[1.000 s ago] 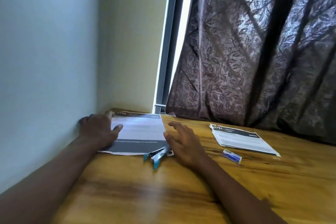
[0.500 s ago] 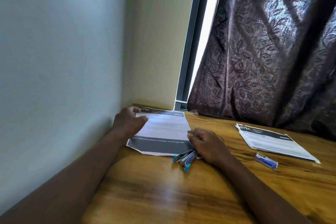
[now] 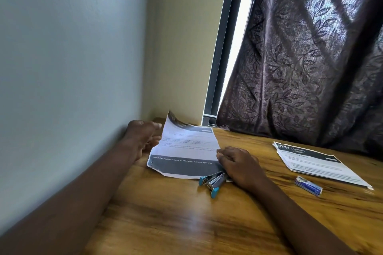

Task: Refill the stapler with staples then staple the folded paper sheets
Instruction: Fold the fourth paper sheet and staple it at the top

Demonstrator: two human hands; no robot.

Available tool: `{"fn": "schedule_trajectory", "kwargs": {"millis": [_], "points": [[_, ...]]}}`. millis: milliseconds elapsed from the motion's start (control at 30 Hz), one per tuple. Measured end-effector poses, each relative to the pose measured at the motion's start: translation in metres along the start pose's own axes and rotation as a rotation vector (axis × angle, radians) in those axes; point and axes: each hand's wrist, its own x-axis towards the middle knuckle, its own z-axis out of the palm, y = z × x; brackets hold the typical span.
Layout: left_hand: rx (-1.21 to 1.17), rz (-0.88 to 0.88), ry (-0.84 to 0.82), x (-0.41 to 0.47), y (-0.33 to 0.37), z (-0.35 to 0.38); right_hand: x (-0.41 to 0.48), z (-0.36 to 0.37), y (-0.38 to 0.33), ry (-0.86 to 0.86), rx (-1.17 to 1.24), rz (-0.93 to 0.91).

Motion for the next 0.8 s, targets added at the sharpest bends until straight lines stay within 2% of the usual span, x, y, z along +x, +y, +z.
{"fn": "schedule_trajectory", "kwargs": {"millis": [100, 233, 300, 433, 567, 800], "points": [[0.159, 0.043, 0.008, -0.001, -0.002, 0.001, 0.000, 0.000, 0.001, -0.005, 0.004, -0.007], [0.674, 0.255, 0.099, -0.002, -0.008, -0.003, 0.001, 0.002, 0.003, -0.013, 0.010, 0.004], [0.744, 0.318, 0.133, -0.004, -0.010, -0.002, 0.001, 0.002, 0.003, -0.009, 0.023, 0.005], [0.501, 0.455, 0.061, -0.005, -0.004, -0.005, 0.000, 0.000, 0.004, 0.041, 0.173, 0.021], [0.353, 0.630, -0.064, -0.012, 0.015, -0.008, -0.003, -0.005, 0.007, 0.126, 0.556, 0.090], [0.266, 0.941, -0.003, -0.038, 0.040, 0.006, -0.004, -0.019, 0.005, 0.252, 0.937, 0.041]]}}
